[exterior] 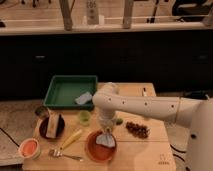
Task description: Wipe red bowl with towel
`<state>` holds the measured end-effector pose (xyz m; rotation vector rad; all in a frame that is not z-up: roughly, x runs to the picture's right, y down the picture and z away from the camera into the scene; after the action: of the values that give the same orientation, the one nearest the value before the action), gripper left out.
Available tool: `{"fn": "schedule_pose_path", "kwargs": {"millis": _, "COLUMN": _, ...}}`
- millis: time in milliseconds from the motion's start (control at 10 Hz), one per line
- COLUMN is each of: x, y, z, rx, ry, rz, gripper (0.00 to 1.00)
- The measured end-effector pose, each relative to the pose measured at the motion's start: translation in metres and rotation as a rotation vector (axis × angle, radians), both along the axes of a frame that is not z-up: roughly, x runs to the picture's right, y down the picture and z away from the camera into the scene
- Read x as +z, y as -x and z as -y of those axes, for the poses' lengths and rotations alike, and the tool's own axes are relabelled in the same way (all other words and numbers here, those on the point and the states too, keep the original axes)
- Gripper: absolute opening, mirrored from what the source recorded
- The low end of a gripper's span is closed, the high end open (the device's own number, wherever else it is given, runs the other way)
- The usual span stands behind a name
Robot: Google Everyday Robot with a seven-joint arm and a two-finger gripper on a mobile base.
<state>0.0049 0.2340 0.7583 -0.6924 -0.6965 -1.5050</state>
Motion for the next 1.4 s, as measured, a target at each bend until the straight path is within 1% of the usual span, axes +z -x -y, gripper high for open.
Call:
{"fn": "schedule_pose_path", "kwargs": {"millis": 100, "x": -0.006, "y": 0.01, "z": -0.005, "rx": -0.014, "ry": -0.001, "rz": 0.03, "gripper": 0.0}}
{"fn": "schedule_pose_path", "kwargs": {"millis": 300, "x": -0.021, "y": 0.011, "z": -0.02, "rx": -0.028, "ry": -0.001, "rz": 0.058, "gripper": 0.0}}
{"fn": "schedule_pose_path", "kwargs": {"millis": 400, "x": -0.03, "y": 0.009, "z": -0.029, "rx": -0.029, "ry": -0.002, "rz": 0.067, "gripper": 0.0}}
{"fn": "schedule_pose_path", "kwargs": {"millis": 500, "x": -0.038, "y": 0.001, "z": -0.038, "rx": -0.029, "ry": 0.0, "rz": 0.063, "gripper": 0.0}}
{"fn": "schedule_pose_path", "kwargs": {"millis": 600, "x": -0.039, "y": -0.008, "z": -0.04, "rx": -0.018, "ry": 0.0, "rz": 0.056, "gripper": 0.0}}
{"fn": "schedule_pose_path", "kwargs": {"millis": 800, "x": -0.035, "y": -0.026, "z": -0.036, "rx": 0.012, "ry": -0.007, "rz": 0.023, "gripper": 0.0}}
{"fn": "schedule_pose_path", "kwargs": {"millis": 1100, "x": -0.016, "y": -0.034, "z": -0.014, "rx": 0.035, "ry": -0.019, "rz": -0.013, "gripper": 0.0}}
{"fn": "schedule_pose_path", "kwargs": {"millis": 1300, "x": -0.006, "y": -0.028, "z": -0.003, "rx": 0.027, "ry": -0.021, "rz": -0.012, "gripper": 0.0}}
{"fn": "schedule_pose_path", "kwargs": {"millis": 1400, "x": -0.004, "y": -0.011, "z": 0.0, "rx": 0.009, "ry": -0.02, "rz": 0.009, "gripper": 0.0}}
